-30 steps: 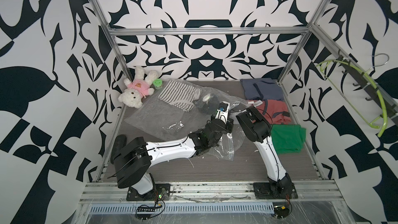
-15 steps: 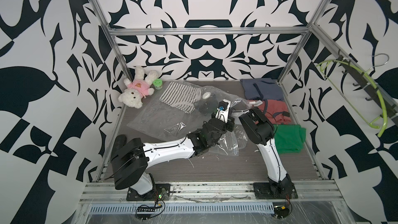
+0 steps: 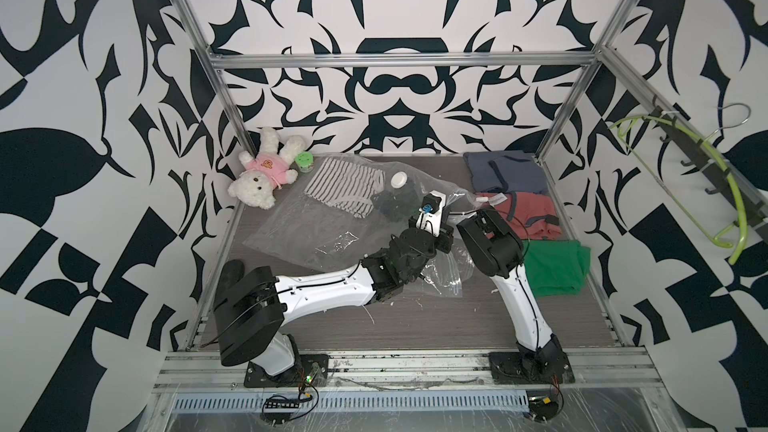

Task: Take the tank top out of the vacuum bag
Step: Take out the tank top from the vacuum bag.

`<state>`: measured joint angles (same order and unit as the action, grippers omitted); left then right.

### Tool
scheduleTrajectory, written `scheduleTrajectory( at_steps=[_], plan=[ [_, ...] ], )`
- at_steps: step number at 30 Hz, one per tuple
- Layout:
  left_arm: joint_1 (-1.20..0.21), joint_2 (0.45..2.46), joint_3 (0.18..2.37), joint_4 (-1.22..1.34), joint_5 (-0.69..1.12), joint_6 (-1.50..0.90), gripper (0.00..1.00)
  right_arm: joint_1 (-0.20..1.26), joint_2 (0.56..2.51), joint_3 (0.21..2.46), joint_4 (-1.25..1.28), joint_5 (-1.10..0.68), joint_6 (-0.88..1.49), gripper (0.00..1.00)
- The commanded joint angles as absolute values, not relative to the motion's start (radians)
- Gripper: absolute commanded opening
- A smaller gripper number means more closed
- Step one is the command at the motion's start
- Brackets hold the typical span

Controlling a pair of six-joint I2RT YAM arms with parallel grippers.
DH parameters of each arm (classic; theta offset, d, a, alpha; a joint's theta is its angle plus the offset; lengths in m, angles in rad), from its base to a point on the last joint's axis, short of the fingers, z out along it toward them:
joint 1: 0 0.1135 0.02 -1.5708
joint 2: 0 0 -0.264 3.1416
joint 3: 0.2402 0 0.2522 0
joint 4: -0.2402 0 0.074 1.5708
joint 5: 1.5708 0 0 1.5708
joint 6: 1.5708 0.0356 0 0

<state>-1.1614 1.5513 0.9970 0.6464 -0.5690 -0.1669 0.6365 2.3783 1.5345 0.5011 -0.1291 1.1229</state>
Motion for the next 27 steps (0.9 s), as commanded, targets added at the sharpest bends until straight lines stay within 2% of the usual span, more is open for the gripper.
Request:
scheduleTrajectory(
  at_steps=[1,6,15,27],
  plan=[
    [-1.215,1.565,1.004,0.637,-0.416,-0.174,0.00,0.675,2.440,1.538,0.482,-0.199,1.127,0.55],
    [-1.215,1.560,1.001,0.644,-0.409,-0.175,0.00,0.676,2.450,1.539,0.575,-0.228,1.156,0.57],
    [-1.216,1.550,0.976,0.646,-0.428,-0.175,0.00,0.676,2.436,1.534,0.484,-0.145,1.137,0.59],
    [-1.216,1.531,0.953,0.649,-0.442,-0.176,0.00,0.675,2.472,1.598,0.397,-0.136,1.135,0.60]
  ],
)
